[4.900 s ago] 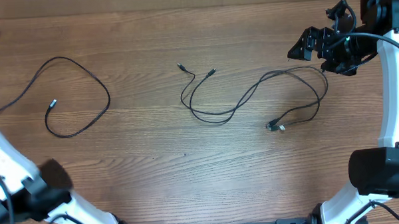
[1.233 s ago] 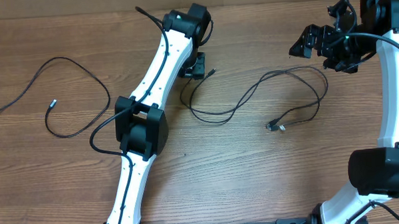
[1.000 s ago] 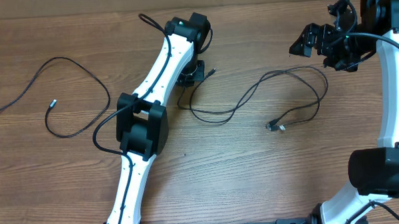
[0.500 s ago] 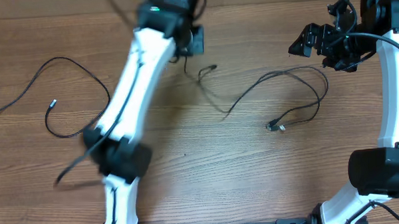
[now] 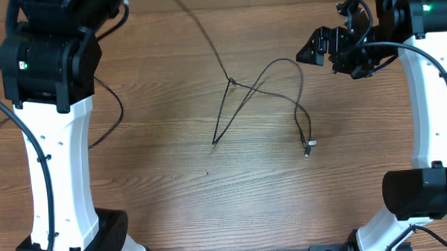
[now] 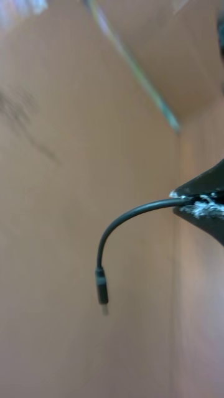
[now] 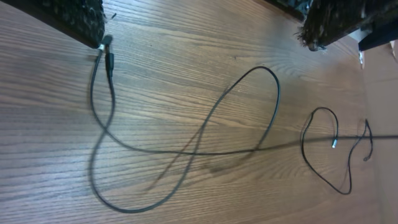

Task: Untangle cables

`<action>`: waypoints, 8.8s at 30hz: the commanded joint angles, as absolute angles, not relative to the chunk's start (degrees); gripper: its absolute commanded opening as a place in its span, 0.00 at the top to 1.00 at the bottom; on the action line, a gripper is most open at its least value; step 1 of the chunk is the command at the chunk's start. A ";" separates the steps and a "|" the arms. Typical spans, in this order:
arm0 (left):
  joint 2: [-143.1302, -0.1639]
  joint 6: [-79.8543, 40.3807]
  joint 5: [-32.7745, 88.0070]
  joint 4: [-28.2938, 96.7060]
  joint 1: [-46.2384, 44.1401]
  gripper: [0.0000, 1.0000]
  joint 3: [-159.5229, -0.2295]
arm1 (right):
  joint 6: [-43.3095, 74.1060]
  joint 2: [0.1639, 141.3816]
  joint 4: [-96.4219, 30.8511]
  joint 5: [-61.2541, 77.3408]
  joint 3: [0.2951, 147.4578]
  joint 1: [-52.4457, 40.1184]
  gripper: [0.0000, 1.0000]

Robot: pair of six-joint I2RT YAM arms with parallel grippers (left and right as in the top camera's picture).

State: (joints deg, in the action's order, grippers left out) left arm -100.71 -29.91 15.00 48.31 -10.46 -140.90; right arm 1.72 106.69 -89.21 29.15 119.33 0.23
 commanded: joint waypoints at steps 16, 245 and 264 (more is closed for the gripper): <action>-98.37 -42.17 18.94 34.26 -7.84 0.96 -141.51 | 9.43 106.87 -78.54 23.59 104.71 -9.06 0.07; -103.44 -16.99 12.53 83.68 25.52 0.17 -141.53 | 19.20 97.21 -57.14 26.59 92.71 -0.27 0.96; -109.65 0.38 34.17 87.15 -9.50 0.23 -141.45 | 41.17 97.21 -48.29 39.18 105.45 -8.67 0.96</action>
